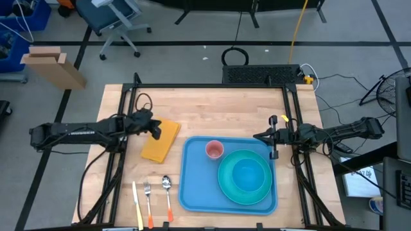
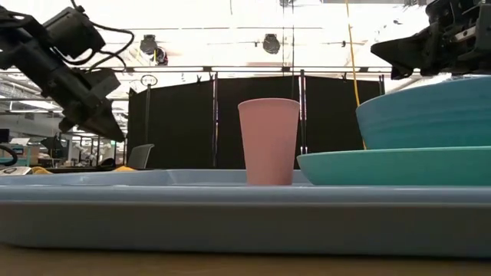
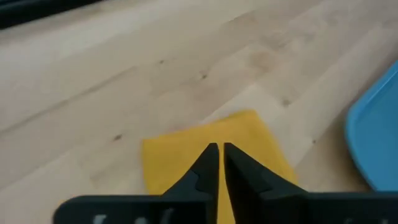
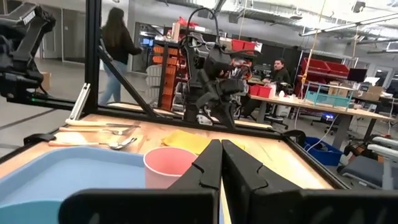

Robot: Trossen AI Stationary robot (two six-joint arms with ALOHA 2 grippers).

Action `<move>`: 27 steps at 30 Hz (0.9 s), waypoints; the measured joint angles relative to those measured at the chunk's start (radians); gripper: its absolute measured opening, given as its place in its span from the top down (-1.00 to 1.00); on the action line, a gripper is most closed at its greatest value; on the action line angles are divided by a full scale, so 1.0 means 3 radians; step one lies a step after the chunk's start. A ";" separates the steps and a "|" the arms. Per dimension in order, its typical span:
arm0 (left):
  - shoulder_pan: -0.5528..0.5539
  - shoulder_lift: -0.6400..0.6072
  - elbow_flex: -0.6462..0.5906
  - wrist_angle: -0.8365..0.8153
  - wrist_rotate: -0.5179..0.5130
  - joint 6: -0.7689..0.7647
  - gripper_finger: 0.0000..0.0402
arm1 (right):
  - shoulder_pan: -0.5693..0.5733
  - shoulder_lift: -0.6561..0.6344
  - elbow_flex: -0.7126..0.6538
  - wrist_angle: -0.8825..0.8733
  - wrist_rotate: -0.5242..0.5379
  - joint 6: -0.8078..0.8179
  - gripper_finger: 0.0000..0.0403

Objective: Set up tray
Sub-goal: Put the yellow napkin on the left of the blue tray

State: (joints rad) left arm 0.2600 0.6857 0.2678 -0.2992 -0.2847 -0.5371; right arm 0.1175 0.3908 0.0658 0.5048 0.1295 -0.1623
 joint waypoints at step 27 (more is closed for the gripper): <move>0.1049 0.2005 0.1101 -0.0672 0.0713 0.1104 -0.68 | -0.0001 0.0000 0.0000 0.0113 0.0001 0.0064 1.00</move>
State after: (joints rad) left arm 0.5748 1.2873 0.5982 -0.5007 -0.0707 -0.2058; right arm 0.1173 0.3908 0.0658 0.5386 0.1299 -0.1432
